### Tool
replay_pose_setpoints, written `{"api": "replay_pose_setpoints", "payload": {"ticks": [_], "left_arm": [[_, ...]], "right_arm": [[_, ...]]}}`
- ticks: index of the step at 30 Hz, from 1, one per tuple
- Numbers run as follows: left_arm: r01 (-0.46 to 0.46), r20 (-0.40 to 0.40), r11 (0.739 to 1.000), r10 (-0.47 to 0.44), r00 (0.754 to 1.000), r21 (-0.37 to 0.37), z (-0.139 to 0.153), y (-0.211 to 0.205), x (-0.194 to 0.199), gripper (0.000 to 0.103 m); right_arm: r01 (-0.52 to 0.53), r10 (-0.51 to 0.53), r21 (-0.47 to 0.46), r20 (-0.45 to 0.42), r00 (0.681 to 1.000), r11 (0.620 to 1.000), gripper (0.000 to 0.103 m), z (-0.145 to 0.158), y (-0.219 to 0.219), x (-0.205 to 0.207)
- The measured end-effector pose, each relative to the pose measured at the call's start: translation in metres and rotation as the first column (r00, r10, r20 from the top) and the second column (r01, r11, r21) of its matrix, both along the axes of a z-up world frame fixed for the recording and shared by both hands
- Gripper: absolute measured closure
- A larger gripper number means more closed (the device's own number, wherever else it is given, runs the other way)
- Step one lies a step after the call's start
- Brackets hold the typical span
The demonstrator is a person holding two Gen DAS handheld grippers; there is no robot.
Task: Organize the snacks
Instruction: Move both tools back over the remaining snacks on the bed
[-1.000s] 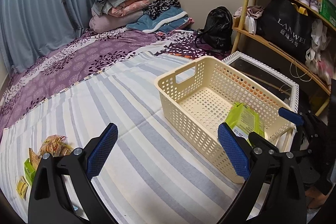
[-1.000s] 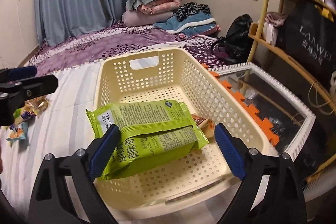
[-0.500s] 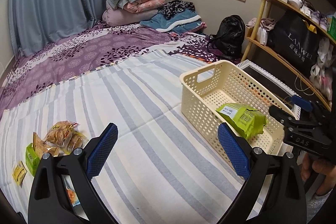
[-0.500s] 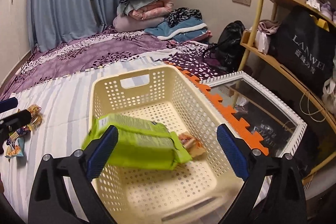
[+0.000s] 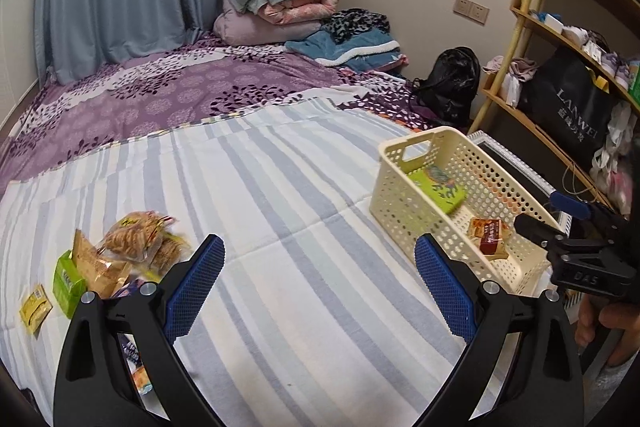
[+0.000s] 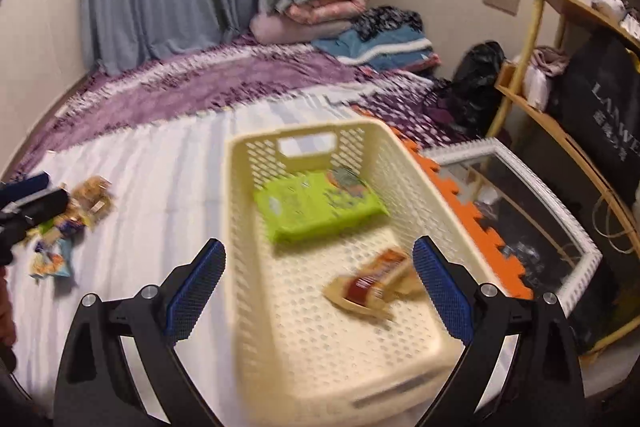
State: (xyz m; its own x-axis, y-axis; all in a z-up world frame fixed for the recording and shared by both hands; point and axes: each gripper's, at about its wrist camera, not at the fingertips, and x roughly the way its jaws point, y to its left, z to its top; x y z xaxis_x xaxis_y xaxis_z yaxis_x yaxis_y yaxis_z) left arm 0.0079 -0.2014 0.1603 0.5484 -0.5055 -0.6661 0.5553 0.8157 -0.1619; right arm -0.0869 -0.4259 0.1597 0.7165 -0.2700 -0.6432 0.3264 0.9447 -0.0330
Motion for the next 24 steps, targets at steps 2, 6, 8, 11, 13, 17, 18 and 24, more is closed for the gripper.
{"api": "replay_pose_setpoints", "payload": {"ticks": [2, 6, 8, 11, 13, 17, 18, 24], "left_arm": [[-0.026, -0.01, 1.0, 0.026, 1.0, -0.003, -0.004, 0.011, 0.003, 0.006], [-0.075, -0.03, 0.997, 0.075, 0.997, -0.007, -0.01, 0.038, 0.008, 0.006], [-0.104, -0.033, 0.995, 0.103, 0.994, -0.007, -0.012, 0.053, 0.011, 0.006], [-0.147, -0.034, 0.989, 0.147, 0.989, -0.004, -0.014, 0.076, 0.013, 0.006], [-0.182, -0.031, 0.983, 0.182, 0.983, 0.004, -0.016, 0.093, 0.016, 0.006], [-0.256, -0.034, 0.967, 0.256, 0.966, 0.022, -0.021, 0.129, 0.022, 0.006], [-0.272, -0.036, 0.962, 0.273, 0.961, 0.025, -0.023, 0.137, 0.024, 0.006], [-0.365, -0.054, 0.93, 0.367, 0.929, 0.042, -0.032, 0.178, 0.035, 0.006]], "right_arm": [[-0.041, 0.041, -0.012, 0.035, 0.999, 0.999, 0.009, 0.002, 0.019, 0.005], [-0.126, 0.126, 0.001, 0.067, 0.99, 0.992, 0.009, 0.0, 0.055, 0.018], [-0.176, 0.174, 0.024, 0.07, 0.982, 0.984, 0.009, -0.004, 0.073, 0.027], [-0.233, 0.23, 0.058, 0.059, 0.971, 0.971, 0.009, -0.011, 0.096, 0.038], [-0.265, 0.262, 0.076, 0.045, 0.964, 0.961, 0.009, -0.02, 0.112, 0.044], [-0.317, 0.316, 0.116, 0.031, 0.948, 0.941, 0.009, -0.034, 0.137, 0.051], [-0.329, 0.328, 0.124, 0.028, 0.944, 0.936, 0.009, -0.038, 0.145, 0.053], [-0.382, 0.387, 0.183, 0.01, 0.922, 0.906, 0.009, -0.053, 0.167, 0.066]]}}
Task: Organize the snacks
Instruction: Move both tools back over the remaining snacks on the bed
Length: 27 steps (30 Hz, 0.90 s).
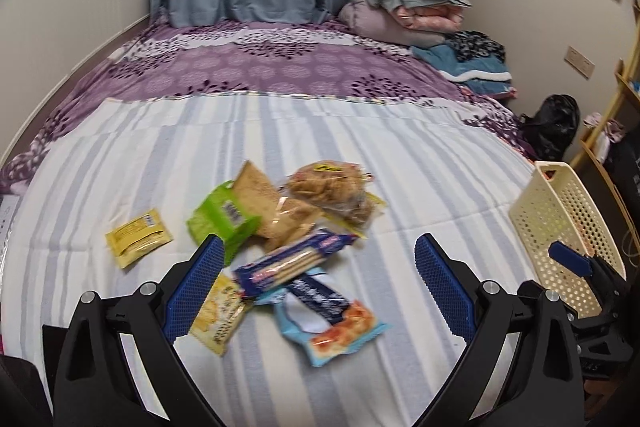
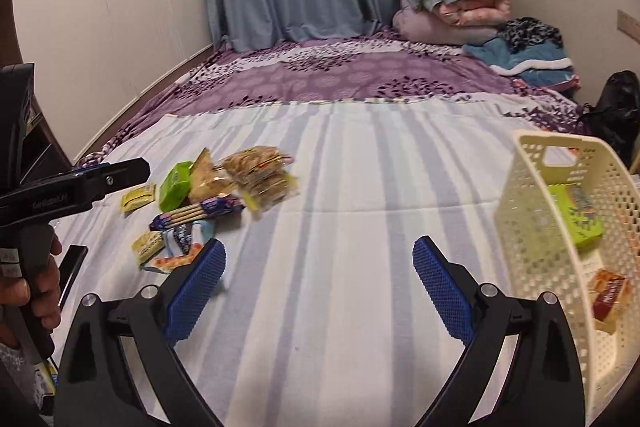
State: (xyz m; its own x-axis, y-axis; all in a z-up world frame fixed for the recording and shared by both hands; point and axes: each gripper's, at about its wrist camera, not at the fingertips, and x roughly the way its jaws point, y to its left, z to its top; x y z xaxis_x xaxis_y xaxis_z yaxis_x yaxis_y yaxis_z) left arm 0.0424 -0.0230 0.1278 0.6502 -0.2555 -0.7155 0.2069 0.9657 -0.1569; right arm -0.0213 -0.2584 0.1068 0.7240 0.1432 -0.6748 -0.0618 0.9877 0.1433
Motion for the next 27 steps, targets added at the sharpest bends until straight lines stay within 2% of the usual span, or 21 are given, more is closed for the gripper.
{"api": "replay_pose_setpoints", "payload": {"ticks": [9, 21, 27], "left_arm": [[-0.085, -0.017, 0.996, 0.085, 0.996, -0.013, -0.008, 0.041, 0.012, 0.006], [-0.203, -0.053, 0.979, 0.202, 0.978, -0.009, -0.028, 0.095, 0.027, 0.006], [-0.282, -0.093, 0.959, 0.283, 0.955, 0.022, -0.053, 0.126, 0.042, 0.006]], "right_arm": [[-0.118, 0.126, 0.094, -0.083, 0.989, 0.989, 0.009, -0.028, 0.044, 0.028], [-0.235, 0.244, 0.085, -0.117, 0.963, 0.968, 0.009, -0.048, 0.101, 0.062], [-0.259, 0.264, 0.053, -0.144, 0.954, 0.964, 0.009, -0.062, 0.119, 0.076]]}}
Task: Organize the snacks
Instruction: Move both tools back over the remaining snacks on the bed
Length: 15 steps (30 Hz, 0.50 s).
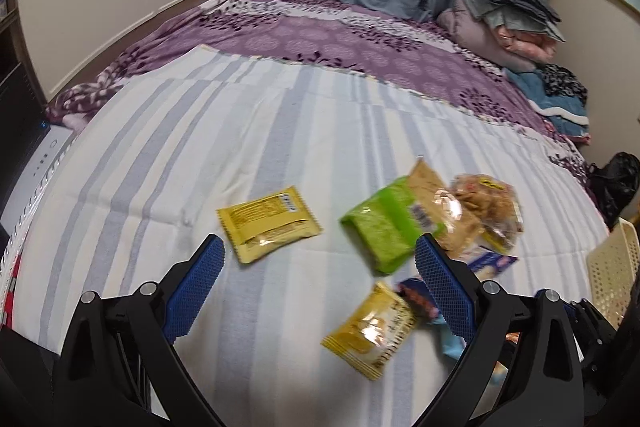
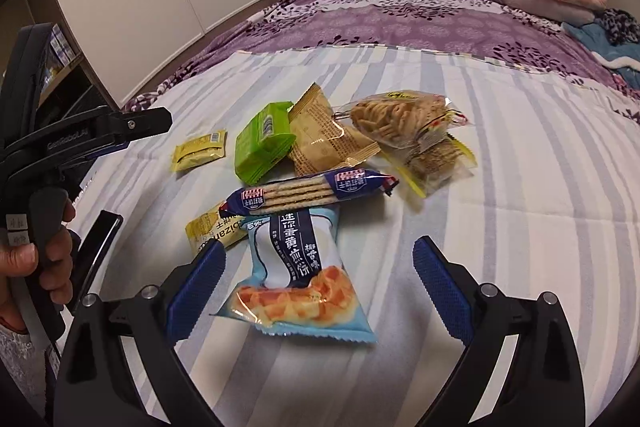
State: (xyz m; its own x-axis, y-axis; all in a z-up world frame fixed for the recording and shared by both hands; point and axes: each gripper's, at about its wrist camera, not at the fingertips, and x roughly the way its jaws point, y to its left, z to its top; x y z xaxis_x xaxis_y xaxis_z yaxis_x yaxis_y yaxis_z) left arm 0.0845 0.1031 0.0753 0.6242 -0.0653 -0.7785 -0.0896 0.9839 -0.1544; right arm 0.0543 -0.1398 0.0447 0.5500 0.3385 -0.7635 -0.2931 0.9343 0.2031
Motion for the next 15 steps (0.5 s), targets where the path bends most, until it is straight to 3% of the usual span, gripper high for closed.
{"api": "replay_pose_setpoints", "payload": {"ticks": [15], "left_arm": [[-0.073, -0.116, 0.994, 0.081, 0.99, 0.076, -0.057, 0.019, 0.045, 0.006]], "right_arm": [[-0.051, 0.049, -0.088, -0.026, 0.998, 0.995, 0.009, -0.025, 0.026, 0.01]]}}
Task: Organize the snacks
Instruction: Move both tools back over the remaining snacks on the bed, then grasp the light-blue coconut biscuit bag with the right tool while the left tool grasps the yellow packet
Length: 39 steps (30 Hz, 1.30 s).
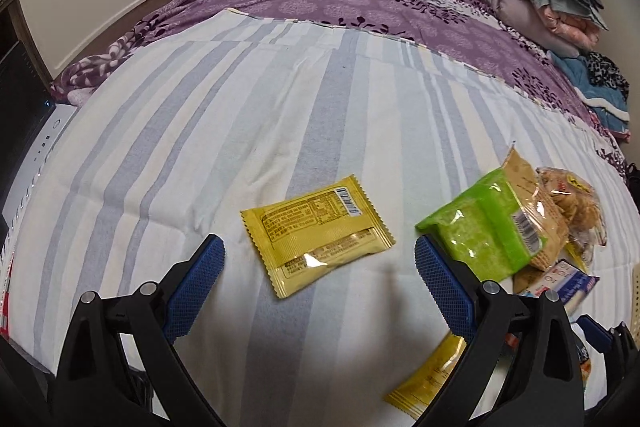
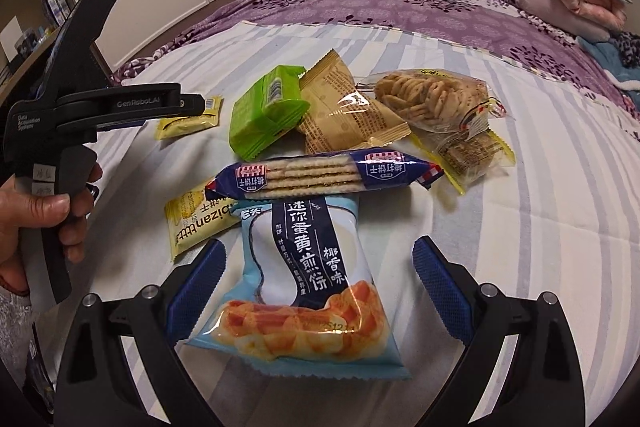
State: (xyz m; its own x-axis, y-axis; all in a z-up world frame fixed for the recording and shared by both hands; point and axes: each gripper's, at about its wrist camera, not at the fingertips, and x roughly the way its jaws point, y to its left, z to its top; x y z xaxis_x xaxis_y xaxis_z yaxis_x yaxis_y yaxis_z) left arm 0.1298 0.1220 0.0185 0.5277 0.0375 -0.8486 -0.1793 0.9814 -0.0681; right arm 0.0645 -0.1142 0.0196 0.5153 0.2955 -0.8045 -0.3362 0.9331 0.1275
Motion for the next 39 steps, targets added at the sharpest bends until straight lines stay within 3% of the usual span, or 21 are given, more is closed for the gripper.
{"api": "replay_pose_setpoints", "payload": {"ticks": [8, 13, 15, 19, 33, 39], "left_arm": [[-0.005, -0.027, 1.0, 0.005, 1.0, 0.015, -0.012, 0.006, 0.014, 0.006], [0.011, -0.042, 1.0, -0.01, 0.999, 0.012, -0.017, 0.01, 0.023, 0.006], [0.001, -0.053, 1.0, -0.001, 0.999, -0.001, -0.019, 0.016, 0.025, 0.006], [0.003, -0.057, 0.999, -0.006, 0.998, -0.047, -0.018, 0.021, 0.021, 0.006], [0.108, -0.062, 0.994, -0.109, 0.992, -0.027, -0.009, -0.013, -0.005, 0.006], [0.215, -0.028, 0.97, -0.219, 0.975, -0.117, 0.006, -0.038, -0.016, 0.006]], "right_arm": [[-0.01, 0.01, 0.002, -0.027, 1.0, 1.0, 0.009, -0.007, 0.003, 0.006], [-0.025, 0.025, -0.005, -0.042, 0.999, 1.0, 0.034, -0.009, 0.004, 0.007], [-0.033, 0.033, -0.007, -0.039, 0.999, 0.999, 0.038, -0.008, 0.004, 0.004], [-0.022, 0.022, -0.005, -0.039, 0.999, 1.0, 0.04, -0.007, -0.004, -0.003], [0.05, -0.05, 0.021, -0.021, 0.999, 0.999, 0.041, 0.007, -0.044, -0.027], [0.085, -0.084, 0.032, -0.018, 0.996, 0.996, 0.041, 0.01, -0.057, -0.032]]}}
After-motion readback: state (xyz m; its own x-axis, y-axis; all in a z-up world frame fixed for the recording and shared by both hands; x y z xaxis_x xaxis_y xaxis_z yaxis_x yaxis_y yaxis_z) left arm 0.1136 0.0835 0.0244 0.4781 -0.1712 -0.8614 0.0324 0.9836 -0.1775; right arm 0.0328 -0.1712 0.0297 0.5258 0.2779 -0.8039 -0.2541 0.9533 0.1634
